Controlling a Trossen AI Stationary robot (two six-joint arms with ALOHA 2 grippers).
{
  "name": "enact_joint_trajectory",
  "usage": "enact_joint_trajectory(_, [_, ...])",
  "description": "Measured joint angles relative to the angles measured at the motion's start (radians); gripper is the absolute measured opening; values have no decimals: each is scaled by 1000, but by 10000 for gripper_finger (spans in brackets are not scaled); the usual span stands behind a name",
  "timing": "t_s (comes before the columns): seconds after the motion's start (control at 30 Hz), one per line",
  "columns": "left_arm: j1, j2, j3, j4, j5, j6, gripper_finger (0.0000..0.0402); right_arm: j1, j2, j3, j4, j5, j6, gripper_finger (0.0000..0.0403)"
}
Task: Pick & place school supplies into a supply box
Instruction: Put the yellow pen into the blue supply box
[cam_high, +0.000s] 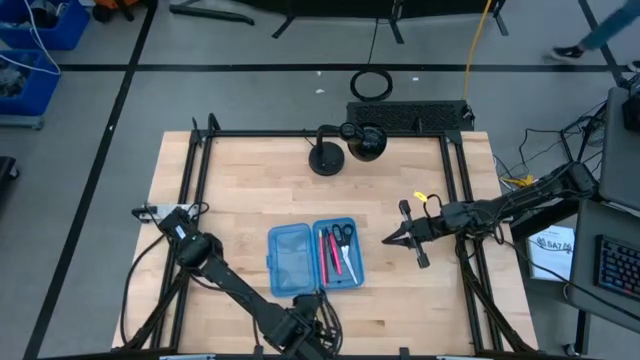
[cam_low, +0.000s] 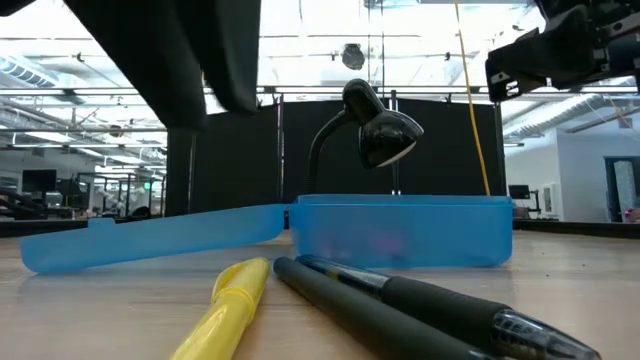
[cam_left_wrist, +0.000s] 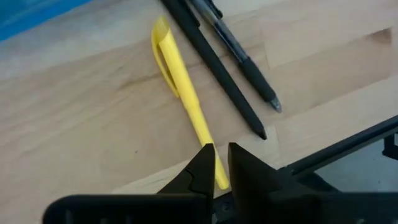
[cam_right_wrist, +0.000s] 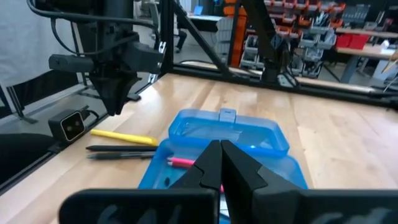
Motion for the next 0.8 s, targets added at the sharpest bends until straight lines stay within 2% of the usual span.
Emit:
enact_joint_trajectory(0.1, [7,0,0,-2,-3,-12,79,-1,0,0,14,1,-21,0])
enact_joint_trajectory(0.27, [31,0,0,-4,0,-42,154,-2,0,0,38,3,-58,0])
enact_joint_trajectory(0.4, [49,-1,-28,15,80,-60,201,-2,0,0,38,3,-91,0])
enact_joint_trajectory(0.57, [58,-2,-91,69,154,-74,217,-2,0,0,38,3,-96,0])
enact_joint_trajectory(0.8, [59,-2,-161,116,161,-85,218,-2,0,0,37,3,-96,0])
